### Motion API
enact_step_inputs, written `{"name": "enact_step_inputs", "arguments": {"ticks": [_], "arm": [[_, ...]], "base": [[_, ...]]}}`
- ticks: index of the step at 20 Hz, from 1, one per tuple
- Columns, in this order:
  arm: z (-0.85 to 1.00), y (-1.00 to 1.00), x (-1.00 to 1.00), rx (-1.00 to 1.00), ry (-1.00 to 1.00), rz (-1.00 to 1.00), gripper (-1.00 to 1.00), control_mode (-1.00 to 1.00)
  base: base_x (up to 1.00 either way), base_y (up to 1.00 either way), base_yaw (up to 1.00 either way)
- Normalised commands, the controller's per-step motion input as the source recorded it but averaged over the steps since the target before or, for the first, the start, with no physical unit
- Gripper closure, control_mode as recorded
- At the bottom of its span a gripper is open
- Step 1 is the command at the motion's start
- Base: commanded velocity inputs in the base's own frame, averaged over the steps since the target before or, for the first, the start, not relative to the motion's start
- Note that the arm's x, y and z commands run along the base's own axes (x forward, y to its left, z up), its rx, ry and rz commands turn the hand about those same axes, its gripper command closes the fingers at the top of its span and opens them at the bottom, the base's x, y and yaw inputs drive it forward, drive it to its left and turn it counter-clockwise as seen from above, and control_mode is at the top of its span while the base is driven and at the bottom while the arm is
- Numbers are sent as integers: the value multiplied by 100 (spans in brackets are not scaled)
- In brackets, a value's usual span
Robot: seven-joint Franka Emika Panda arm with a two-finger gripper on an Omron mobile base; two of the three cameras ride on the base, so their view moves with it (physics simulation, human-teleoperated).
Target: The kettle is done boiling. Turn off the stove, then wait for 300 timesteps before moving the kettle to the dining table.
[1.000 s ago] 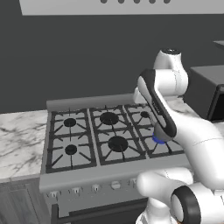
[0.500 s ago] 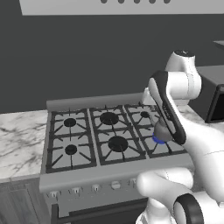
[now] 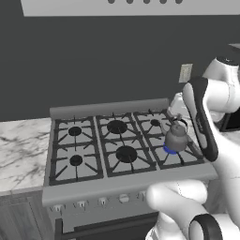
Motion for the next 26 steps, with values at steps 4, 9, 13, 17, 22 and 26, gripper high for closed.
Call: {"name": "enact_step_inputs", "arguments": {"ticks": [4, 9, 13, 17, 22, 26], "arm": [[0, -31, -47, 8, -3, -13, -100, -100], [0, -26, -44, 5, -7, -14, -100, -100], [-7, -19, -41, 2, -12, -11, -100, -100], [-20, -22, -33, 4, -16, -8, -100, -100], [-30, -26, -25, 6, -18, -4, -100, -100], [-30, -26, -17, 9, -17, -1, -100, -100]], "base": [[0, 0, 0], [0, 0, 0], [0, 0, 0], [0, 0, 0], [0, 0, 0], [0, 0, 0]]}}
